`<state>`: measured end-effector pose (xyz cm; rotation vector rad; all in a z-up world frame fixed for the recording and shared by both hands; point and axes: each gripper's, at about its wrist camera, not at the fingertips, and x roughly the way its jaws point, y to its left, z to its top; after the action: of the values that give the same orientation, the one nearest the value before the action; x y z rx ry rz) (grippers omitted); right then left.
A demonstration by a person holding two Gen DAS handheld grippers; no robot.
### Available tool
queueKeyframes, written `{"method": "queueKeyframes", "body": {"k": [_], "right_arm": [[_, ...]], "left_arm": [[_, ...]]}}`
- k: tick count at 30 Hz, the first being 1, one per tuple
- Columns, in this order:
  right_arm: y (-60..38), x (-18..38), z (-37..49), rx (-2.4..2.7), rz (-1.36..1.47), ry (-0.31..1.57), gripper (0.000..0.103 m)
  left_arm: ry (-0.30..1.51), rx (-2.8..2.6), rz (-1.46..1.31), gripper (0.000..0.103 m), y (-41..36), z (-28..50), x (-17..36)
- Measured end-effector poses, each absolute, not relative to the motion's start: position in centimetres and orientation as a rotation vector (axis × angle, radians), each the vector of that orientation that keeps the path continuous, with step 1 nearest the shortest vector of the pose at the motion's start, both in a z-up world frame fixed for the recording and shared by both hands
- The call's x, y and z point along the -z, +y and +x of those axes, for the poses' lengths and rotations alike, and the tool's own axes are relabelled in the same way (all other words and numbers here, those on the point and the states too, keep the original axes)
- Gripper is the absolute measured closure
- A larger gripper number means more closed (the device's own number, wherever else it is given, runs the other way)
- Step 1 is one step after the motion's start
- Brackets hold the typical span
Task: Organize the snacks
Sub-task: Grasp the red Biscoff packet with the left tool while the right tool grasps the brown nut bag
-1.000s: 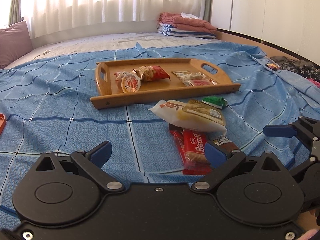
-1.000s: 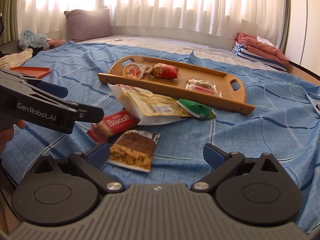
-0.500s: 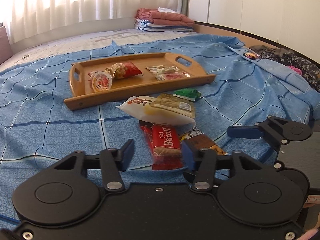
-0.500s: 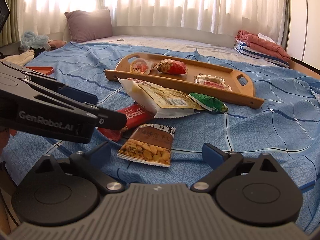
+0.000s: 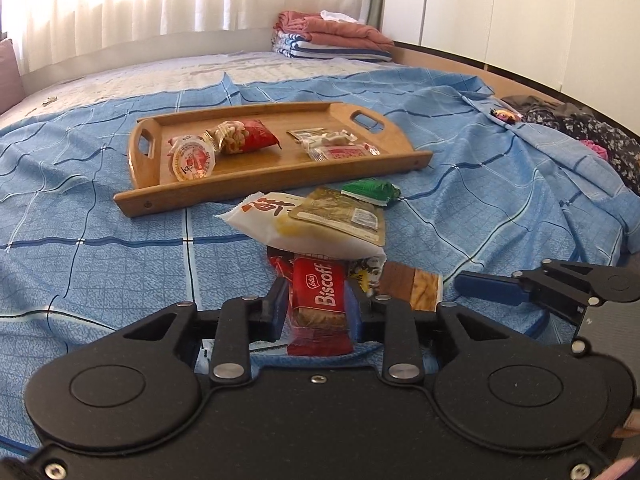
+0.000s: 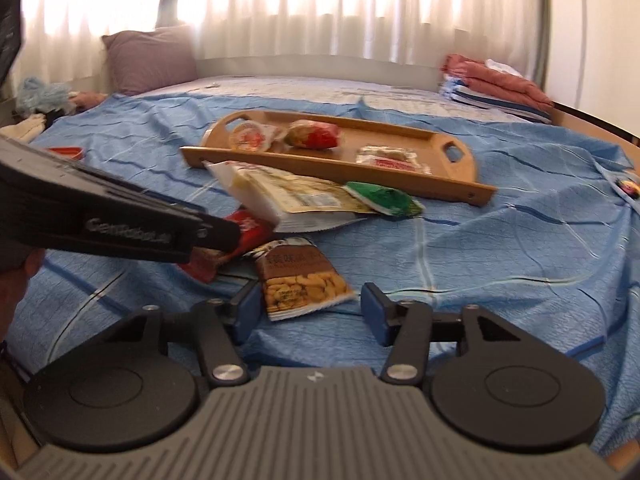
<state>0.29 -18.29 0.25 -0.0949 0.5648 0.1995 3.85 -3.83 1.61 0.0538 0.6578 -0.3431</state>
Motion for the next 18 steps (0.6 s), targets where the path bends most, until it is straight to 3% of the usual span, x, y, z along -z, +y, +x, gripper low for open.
{"method": "queueKeyframes", "body": {"k": [6,18], "right_arm": [[-19.7,-0.7,1.3,-0.227,-0.112,0.566,0.038],[-19.8,-1.3,6.1,-0.415,-0.185,0.621,0.027]], "left_arm": [[0.649,0.357,0.076,0.065,-3.8,3.6,-1.6],[0.650,0.345,0.091,0.066,-4.2,3.6,-1.2]]}}
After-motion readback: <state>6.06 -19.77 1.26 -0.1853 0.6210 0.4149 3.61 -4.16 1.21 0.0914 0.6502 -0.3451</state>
